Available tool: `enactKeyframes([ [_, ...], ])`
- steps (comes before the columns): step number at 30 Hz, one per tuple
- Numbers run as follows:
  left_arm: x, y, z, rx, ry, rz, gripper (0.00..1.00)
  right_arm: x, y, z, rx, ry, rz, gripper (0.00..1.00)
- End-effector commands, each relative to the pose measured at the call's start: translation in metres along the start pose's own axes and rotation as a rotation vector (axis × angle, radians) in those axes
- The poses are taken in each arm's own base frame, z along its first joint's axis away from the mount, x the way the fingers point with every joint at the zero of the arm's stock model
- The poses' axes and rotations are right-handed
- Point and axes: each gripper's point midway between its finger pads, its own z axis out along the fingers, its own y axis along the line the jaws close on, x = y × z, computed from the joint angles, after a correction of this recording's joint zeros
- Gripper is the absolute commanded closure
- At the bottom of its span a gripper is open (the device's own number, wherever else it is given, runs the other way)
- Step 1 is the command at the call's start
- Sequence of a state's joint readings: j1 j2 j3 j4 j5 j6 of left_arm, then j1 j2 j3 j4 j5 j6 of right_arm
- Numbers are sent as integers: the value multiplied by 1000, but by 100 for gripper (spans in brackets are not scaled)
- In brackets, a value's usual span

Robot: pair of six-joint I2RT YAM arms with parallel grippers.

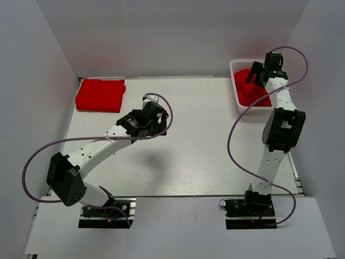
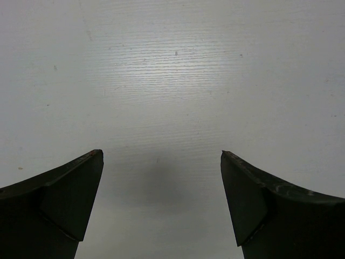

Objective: Fold and stack the t-shirts
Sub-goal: Grab crumpled tshirt from bin with the right arm

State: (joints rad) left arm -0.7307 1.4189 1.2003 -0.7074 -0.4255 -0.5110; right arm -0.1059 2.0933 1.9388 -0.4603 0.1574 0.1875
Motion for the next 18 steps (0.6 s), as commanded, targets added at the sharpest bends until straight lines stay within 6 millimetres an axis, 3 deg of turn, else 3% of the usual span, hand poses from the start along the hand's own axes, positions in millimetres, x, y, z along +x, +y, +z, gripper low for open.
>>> enactKeyframes([
  [1,-18,1,-9,6,-39,-13,0,22,0,14,-25,96,-68,11],
  [5,-19,1,-6,-3,-42,-3,0,39,4,34,-64,132,-79,14],
  [9,-13,-1,1,-5,-19,7,0,42,21,48,-169,105,-90,19],
  [11,-11,-1,3,-9,-12,11,0,42,24,53,-188,92,-88,35],
  [12,-11,-2,3,-9,-12,-2,0,40,25,54,-192,80,-88,54],
  [13,-12,-3,5,-9,-11,-1,0,37,22,56,-179,65,-80,82],
  [14,-12,-3,5,-9,-11,-1,0,31,19,57,-156,39,-75,93],
  [15,-10,-2,5,-13,-3,3,0,24,17,52,-149,20,-69,100],
  [17,-10,-2,5,-13,-3,-8,0,13,8,49,-94,-18,-68,100],
  [18,-10,-2,5,-13,-3,-8,0,-5,8,34,-89,-63,-67,100],
])
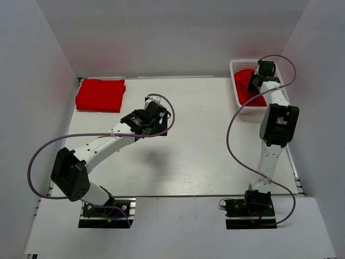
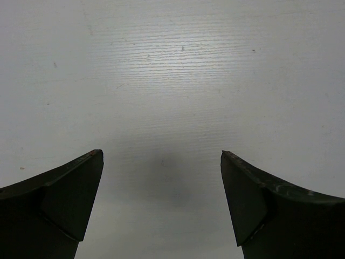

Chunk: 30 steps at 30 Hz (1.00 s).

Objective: Fold and stack the t-shirts
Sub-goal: Grab crumpled tshirt from bin with the right arm, then move the tshirt to the center of the board

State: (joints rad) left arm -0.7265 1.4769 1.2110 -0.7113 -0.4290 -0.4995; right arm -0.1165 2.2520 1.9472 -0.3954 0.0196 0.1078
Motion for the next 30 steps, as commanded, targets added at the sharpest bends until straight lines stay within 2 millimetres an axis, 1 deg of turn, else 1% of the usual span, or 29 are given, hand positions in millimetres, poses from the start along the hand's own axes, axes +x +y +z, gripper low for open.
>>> enactKeyframes([
  [1,-21,-1,-14,20,-51,-42,0,-59,-7,-38,55,-187,0,100],
  [2,-21,-1,-14,20,-51,-42,0,-64,-10,-43,61,-212,-6,100],
  [3,-23,-1,-17,25,-59,-47,0,-78,-8,-60,61,-255,-14,100],
  [4,-25,0,-20,30,-69,-43,0,-96,-8,-79,61,-315,-37,100],
  [5,-26,2,-20,16,-76,-43,0,-106,-7,-96,52,-354,-51,100],
  [6,-27,4,-20,8,-80,-44,0,-109,-6,-103,50,-366,-61,100],
  [7,-27,6,-24,8,-80,-44,0,-122,-5,-120,54,-408,-84,100],
  [8,-29,8,-25,-1,-83,-43,0,-129,-3,-133,51,-431,-91,100],
  [9,-31,8,-29,4,-93,-49,0,-143,-1,-151,48,-475,-98,100],
  [10,-31,8,-29,4,-93,-49,0,-155,1,-175,48,-521,-99,100],
  [11,-33,9,-32,10,-103,-54,0,-162,3,-186,44,-546,-102,100],
  [12,-32,11,-34,10,-104,-55,0,-177,2,-208,63,-594,-139,100],
  [13,-33,11,-37,14,-111,-59,0,-179,2,-211,66,-602,-138,100],
  [14,-30,12,-35,11,-104,-55,0,-189,4,-234,65,-646,-144,100],
  [15,-29,14,-38,13,-109,-57,0,-202,7,-250,66,-692,-152,100],
  [16,-32,15,-43,21,-123,-65,0,-210,7,-267,70,-726,-158,100],
  [17,-31,16,-44,21,-124,-65,0,-219,10,-284,66,-768,-167,100],
  [18,-28,18,-44,20,-122,-65,0,-226,12,-299,60,-799,-170,100],
  [19,-30,18,-48,26,-131,-78,0,-234,16,-311,47,-831,-177,100],
  [20,-32,19,-52,35,-148,-88,0,-243,19,-332,42,-877,-177,100],
  [21,-29,21,-52,34,-145,-86,0,-247,23,-343,29,-898,-184,100],
  [22,-33,21,-55,44,-163,-96,0,-257,28,-364,13,-947,-194,100],
  [24,-27,26,-56,33,-163,-94,0,-262,34,-383,-11,-983,-185,100],
  [25,-29,26,-59,40,-173,-109,0,-268,38,-400,-36,-1025,-179,100],
  [27,-32,28,-62,34,-185,-114,0,-275,53,-429,-111,-1091,-191,100],
  [28,-29,32,-62,19,-180,-109,0,-276,58,-438,-141,-1111,-179,100],
  [29,-32,35,-67,12,-189,-113,0,-278,67,-455,-183,-1149,-195,100],
  [30,-32,35,-67,12,-189,-113,0,-278,78,-470,-235,-1180,-221,100],
])
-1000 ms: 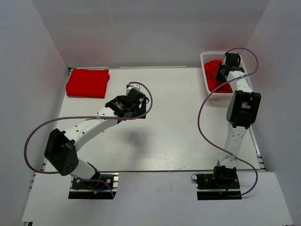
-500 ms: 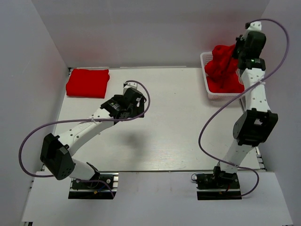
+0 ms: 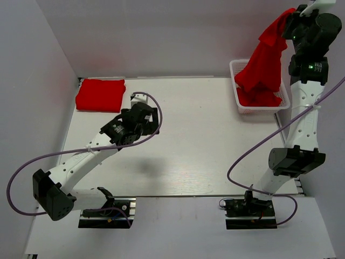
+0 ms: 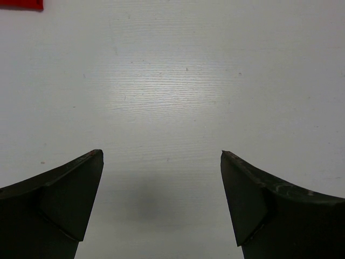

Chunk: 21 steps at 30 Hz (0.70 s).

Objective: Fold and stack the t-shirts
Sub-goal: Move the tshirt to the center of the board

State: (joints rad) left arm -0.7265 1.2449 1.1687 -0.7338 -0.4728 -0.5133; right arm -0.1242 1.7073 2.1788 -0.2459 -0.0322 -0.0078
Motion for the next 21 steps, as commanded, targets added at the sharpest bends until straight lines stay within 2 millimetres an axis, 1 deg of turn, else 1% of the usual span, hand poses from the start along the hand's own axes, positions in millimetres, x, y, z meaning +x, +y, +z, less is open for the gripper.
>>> enactKeyframes([
  [1,-10,12,-11,-35,-38,-21,0,-109,34,-42,-161,-288,29,100],
  [2,-11,16,-15,-45,-44,-21,0,-124,47,-50,-229,-333,26,100],
  [4,-12,20,-18,-53,-51,-23,0,-135,56,-57,-279,-359,67,100],
  [5,-14,23,-22,-59,-59,-25,0,-138,65,-60,-322,-365,68,100],
  [6,-15,23,-24,-55,-66,-30,0,-150,70,-67,-348,-394,84,100],
  [7,-17,26,-29,-51,-73,-34,0,-151,74,-68,-371,-398,94,100],
  [8,-18,29,-32,-61,-80,-35,0,-165,86,-78,-443,-441,109,100],
  [10,-25,35,-41,-65,-117,-53,0,-181,99,-93,-520,-489,118,100],
  [11,-25,37,-44,-64,-118,-54,0,-188,105,-100,-556,-497,160,100],
  [12,-25,40,-47,-71,-125,-56,0,-198,115,-112,-616,-541,142,100],
  [14,-29,45,-56,-69,-148,-69,0,-211,123,-128,-666,-568,178,100],
  [15,-31,46,-59,-64,-156,-74,0,-220,129,-138,-702,-608,163,100],
  [17,-31,49,-65,-59,-165,-80,0,-227,135,-150,-743,-616,199,100],
  [18,-34,51,-71,-50,-181,-91,0,-228,144,-159,-796,-613,203,100],
  [21,-37,55,-81,-40,-197,-102,0,-225,156,-165,-861,-597,217,100],
])
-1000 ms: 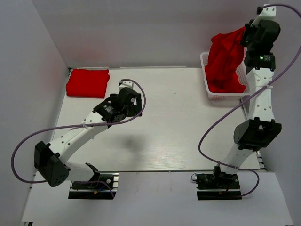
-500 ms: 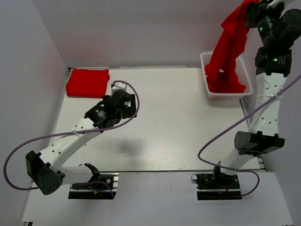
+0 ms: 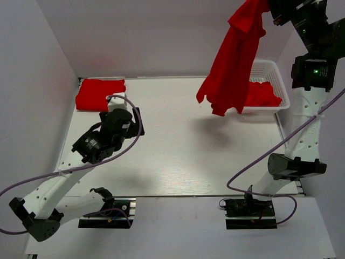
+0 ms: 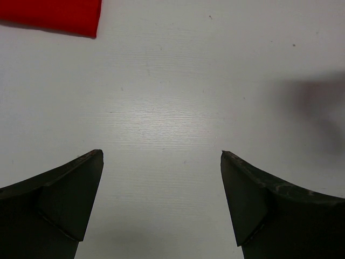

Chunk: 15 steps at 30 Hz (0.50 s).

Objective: Fold and stack the t-shirts
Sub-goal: Move the tshirt to the center of the board

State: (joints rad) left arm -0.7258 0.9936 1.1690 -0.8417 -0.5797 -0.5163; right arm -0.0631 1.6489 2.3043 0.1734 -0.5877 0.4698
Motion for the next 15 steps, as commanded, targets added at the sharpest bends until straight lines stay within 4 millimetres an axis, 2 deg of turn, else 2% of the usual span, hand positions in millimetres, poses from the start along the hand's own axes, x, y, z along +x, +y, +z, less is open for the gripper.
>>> enactKeyframes([
  [1,-13,14,-18,-16,-46,-30,0,-61,67,-8,-197,-129,-43,100],
  [4,-15,20,-26,-12,-52,-35,0,-46,78,-5,-254,-89,9,100],
  [5,-15,20,-26,-12,-52,-35,0,-38,91,-2,-294,-76,46,100],
  [7,-15,22,-30,-10,-55,-46,0,-21,96,-1,-336,-34,80,100],
  [8,-15,24,-32,-10,-56,-58,0,1,104,1,-374,12,129,100],
  [9,-11,24,-31,-13,-49,-53,0,7,110,0,-393,26,137,100],
  [10,-10,25,-31,-17,-43,-58,0,29,108,1,-404,62,137,100],
  [11,-7,25,-30,-21,-36,-62,0,51,119,1,-434,103,172,100],
  [13,-3,25,-28,-24,-30,-68,0,88,121,-7,-435,182,182,100],
  [14,-2,26,-28,-28,-24,-76,0,129,129,-14,-444,261,250,100],
  [15,2,27,-26,-33,-16,-71,0,176,126,-27,-414,343,308,100],
])
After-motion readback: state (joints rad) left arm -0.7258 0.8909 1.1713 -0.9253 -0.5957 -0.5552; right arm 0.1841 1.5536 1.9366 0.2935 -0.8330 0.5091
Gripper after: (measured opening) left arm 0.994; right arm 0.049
